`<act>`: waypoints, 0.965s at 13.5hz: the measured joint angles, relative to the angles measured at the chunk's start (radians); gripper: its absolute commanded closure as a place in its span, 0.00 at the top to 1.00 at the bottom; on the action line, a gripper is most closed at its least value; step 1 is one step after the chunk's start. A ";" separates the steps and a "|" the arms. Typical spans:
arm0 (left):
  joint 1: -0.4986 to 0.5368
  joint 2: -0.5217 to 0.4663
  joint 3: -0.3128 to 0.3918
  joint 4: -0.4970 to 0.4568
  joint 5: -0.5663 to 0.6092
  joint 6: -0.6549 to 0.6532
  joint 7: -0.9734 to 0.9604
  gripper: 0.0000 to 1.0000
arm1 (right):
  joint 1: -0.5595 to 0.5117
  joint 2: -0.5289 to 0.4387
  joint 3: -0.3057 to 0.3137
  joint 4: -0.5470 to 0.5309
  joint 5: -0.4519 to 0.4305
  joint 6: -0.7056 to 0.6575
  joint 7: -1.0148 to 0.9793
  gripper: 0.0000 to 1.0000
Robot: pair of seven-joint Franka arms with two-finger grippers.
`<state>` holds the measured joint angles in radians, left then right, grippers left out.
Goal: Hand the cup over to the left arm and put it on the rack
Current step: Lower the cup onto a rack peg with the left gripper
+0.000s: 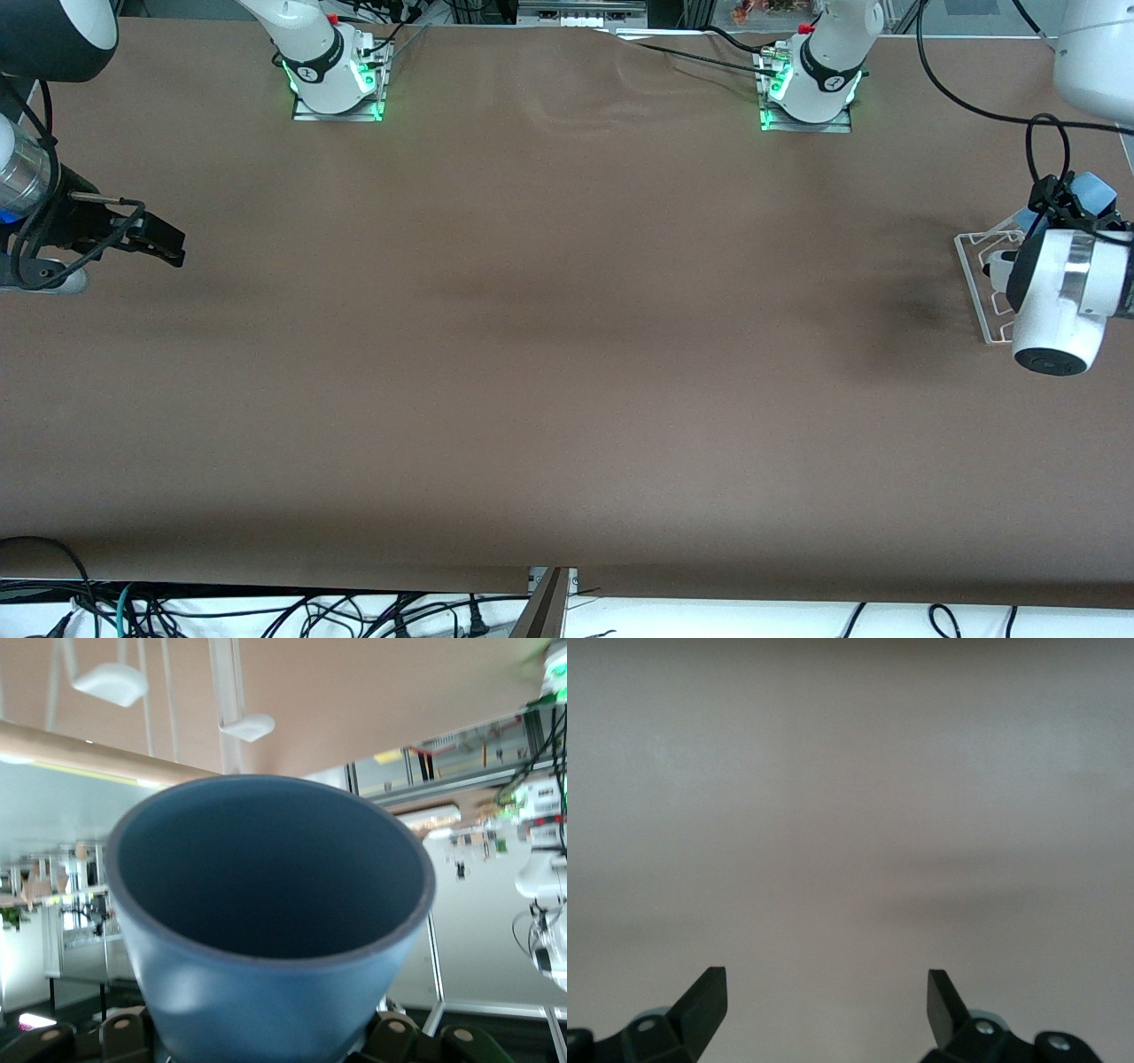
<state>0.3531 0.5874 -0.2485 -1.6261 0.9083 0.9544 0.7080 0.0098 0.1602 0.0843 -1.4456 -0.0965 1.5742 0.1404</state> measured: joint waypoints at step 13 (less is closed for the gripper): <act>0.031 0.011 0.000 -0.150 0.074 -0.016 -0.043 0.00 | -0.003 0.004 0.000 -0.001 0.000 0.000 -0.004 1.00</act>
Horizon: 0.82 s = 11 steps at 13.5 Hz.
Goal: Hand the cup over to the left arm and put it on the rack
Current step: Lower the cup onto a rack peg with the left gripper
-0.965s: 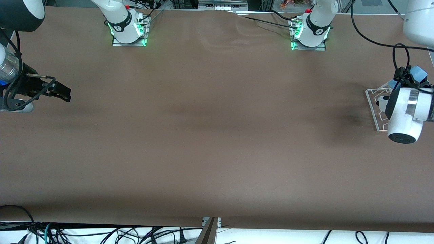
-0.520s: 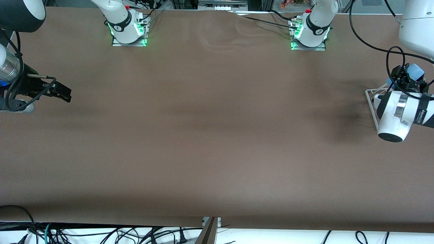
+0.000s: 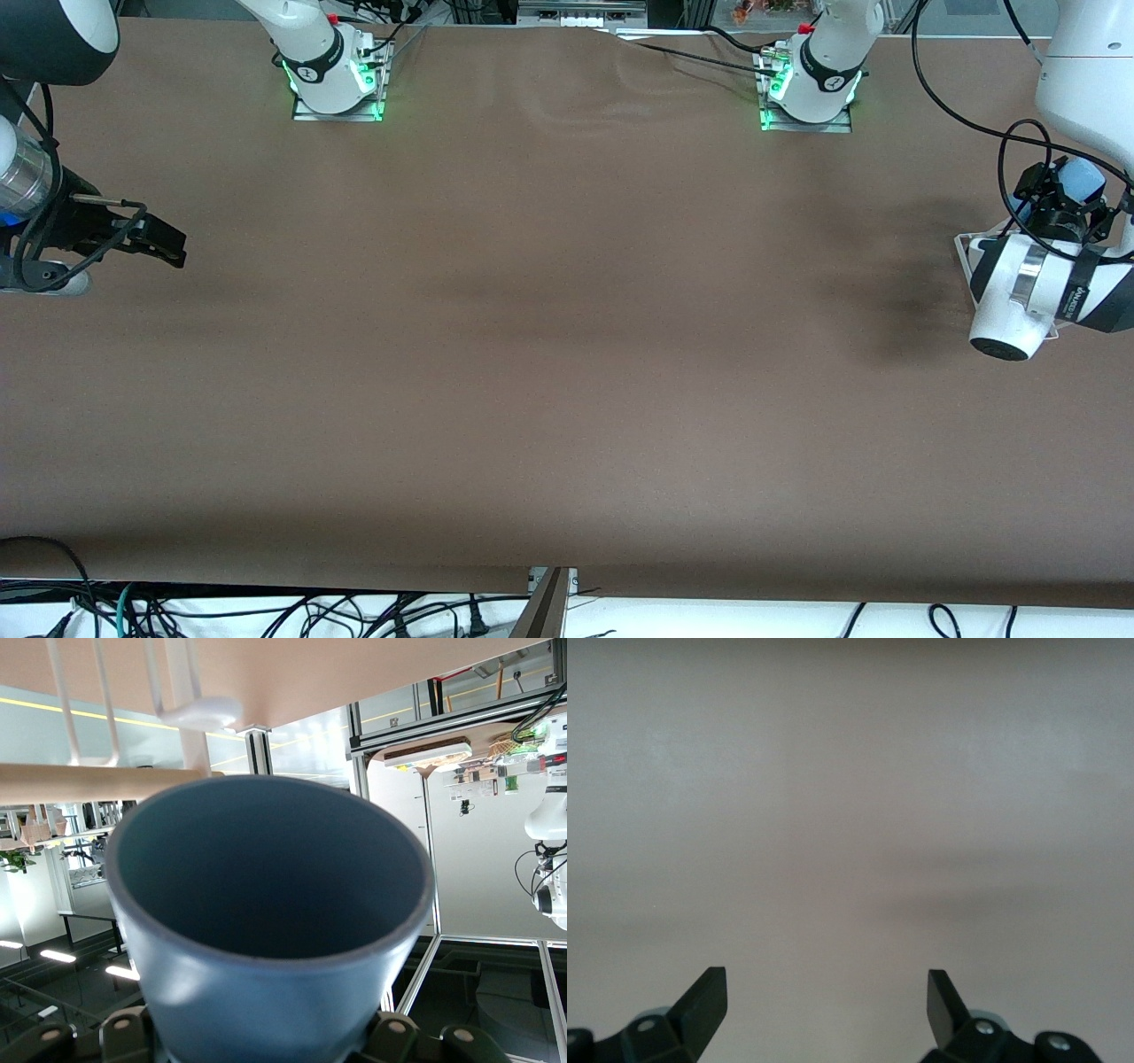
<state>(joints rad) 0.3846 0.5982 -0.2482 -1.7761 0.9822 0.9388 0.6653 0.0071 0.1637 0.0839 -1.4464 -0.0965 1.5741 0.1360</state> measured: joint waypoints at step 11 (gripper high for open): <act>0.035 0.004 0.000 -0.013 0.023 0.046 -0.011 0.00 | 0.000 0.000 0.000 0.000 0.013 0.000 -0.001 1.00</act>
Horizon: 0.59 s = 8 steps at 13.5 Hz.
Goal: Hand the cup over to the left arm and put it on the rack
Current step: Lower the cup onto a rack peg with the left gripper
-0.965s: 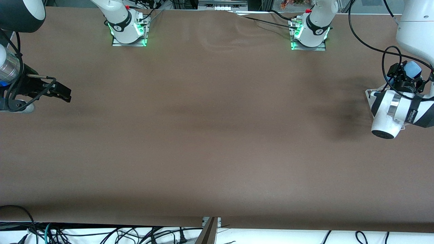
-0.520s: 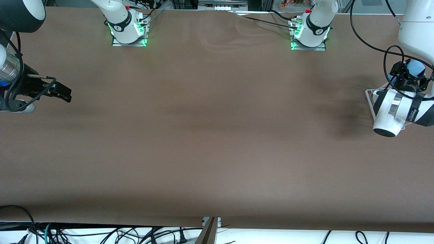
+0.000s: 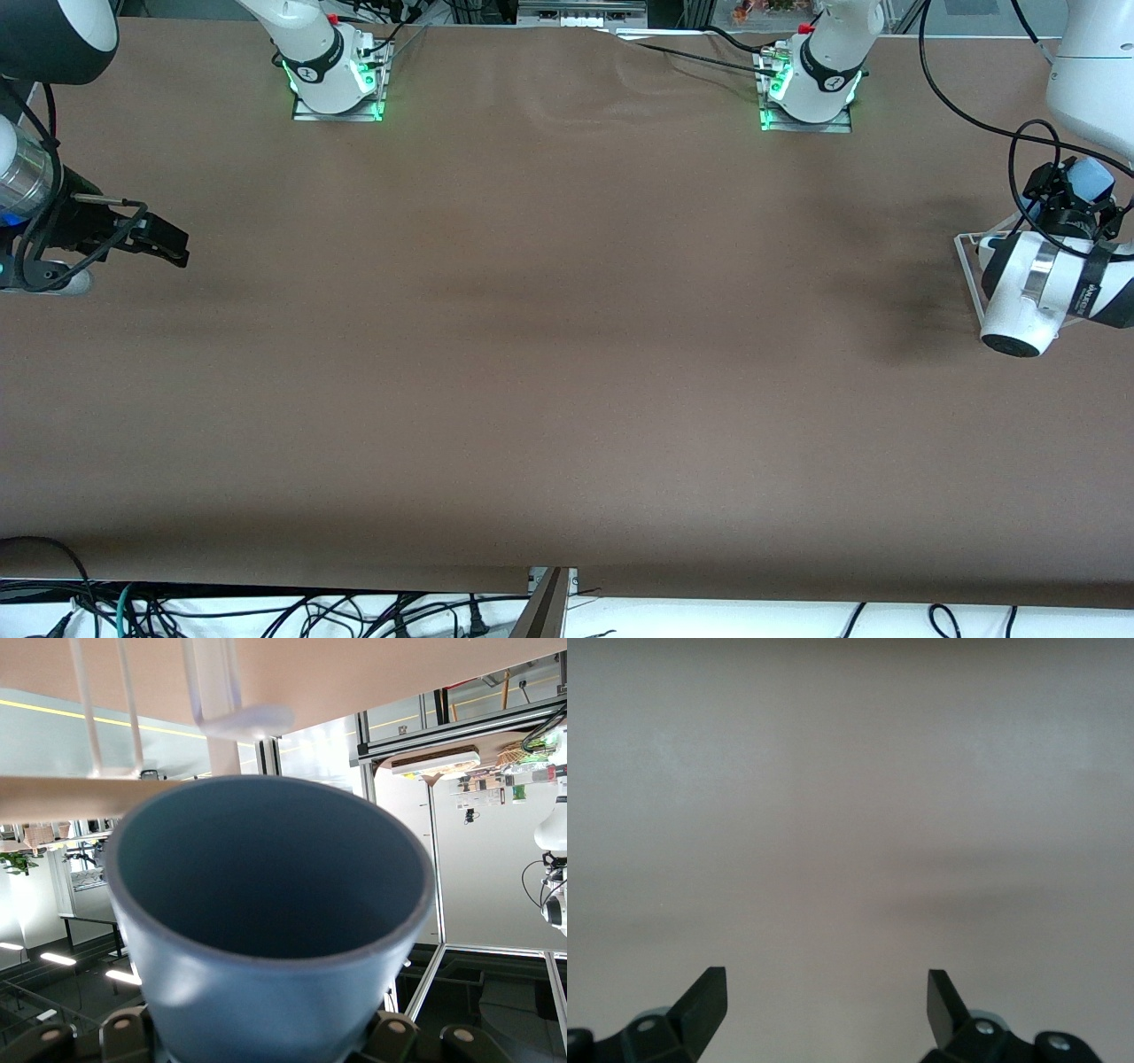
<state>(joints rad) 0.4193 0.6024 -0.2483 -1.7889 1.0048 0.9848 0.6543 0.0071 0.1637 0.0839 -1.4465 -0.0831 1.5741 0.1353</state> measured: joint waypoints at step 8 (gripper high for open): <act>0.002 0.022 0.000 -0.007 0.002 0.004 -0.016 0.00 | 0.000 0.000 0.000 0.000 0.000 0.000 0.000 1.00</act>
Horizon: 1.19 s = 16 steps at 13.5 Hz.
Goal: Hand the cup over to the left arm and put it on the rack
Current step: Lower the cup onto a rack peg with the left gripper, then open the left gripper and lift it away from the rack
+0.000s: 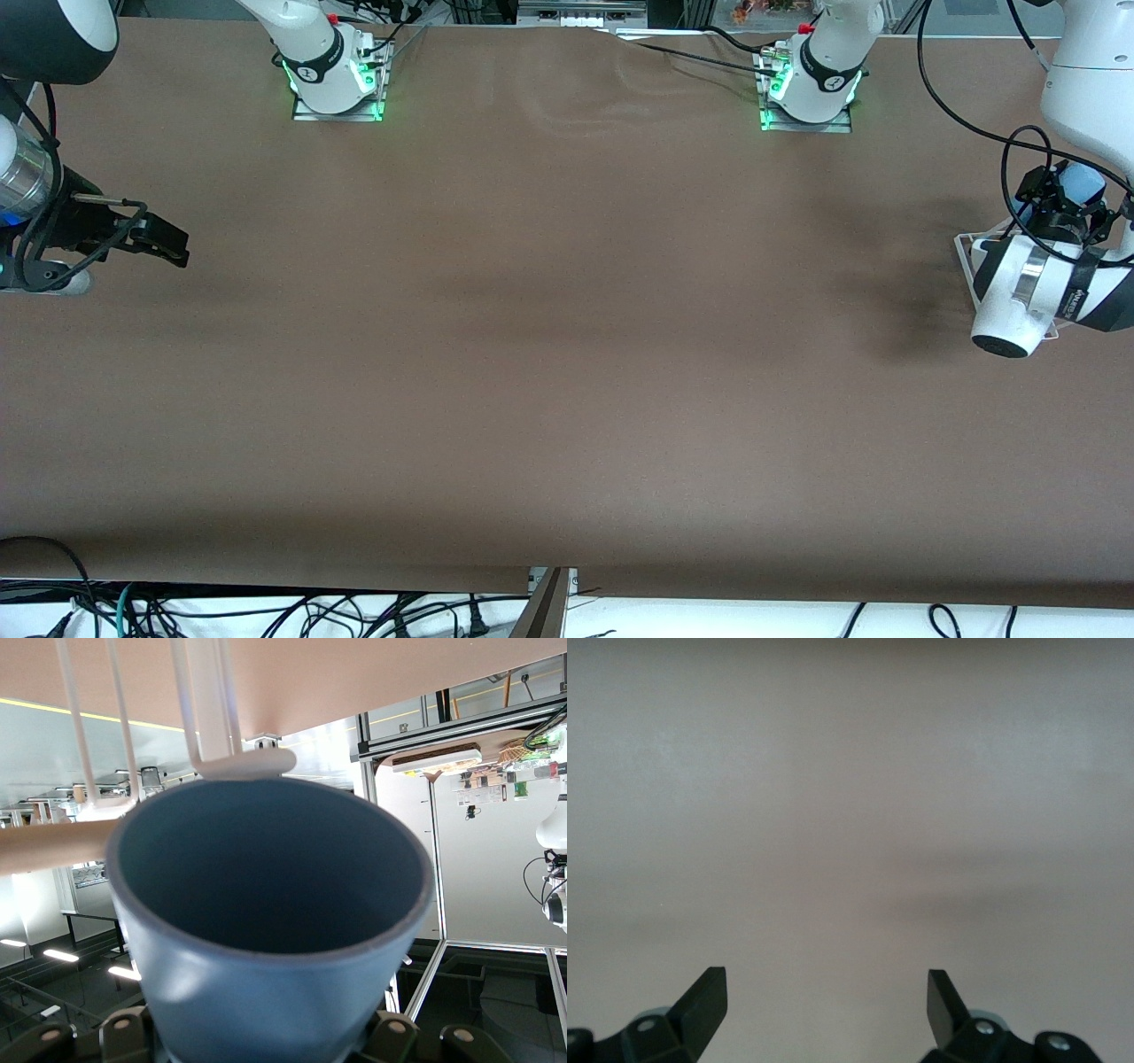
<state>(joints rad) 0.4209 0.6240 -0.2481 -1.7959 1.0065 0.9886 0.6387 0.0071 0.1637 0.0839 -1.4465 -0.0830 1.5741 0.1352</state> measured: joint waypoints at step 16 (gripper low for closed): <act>0.008 0.003 0.000 -0.005 0.011 0.012 -0.002 1.00 | 0.000 0.000 0.000 0.000 0.000 0.000 0.000 1.00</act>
<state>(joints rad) 0.4291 0.6267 -0.2482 -1.8008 1.0170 1.0007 0.6367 0.0071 0.1637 0.0839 -1.4465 -0.0825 1.5741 0.1352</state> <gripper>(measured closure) 0.000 0.000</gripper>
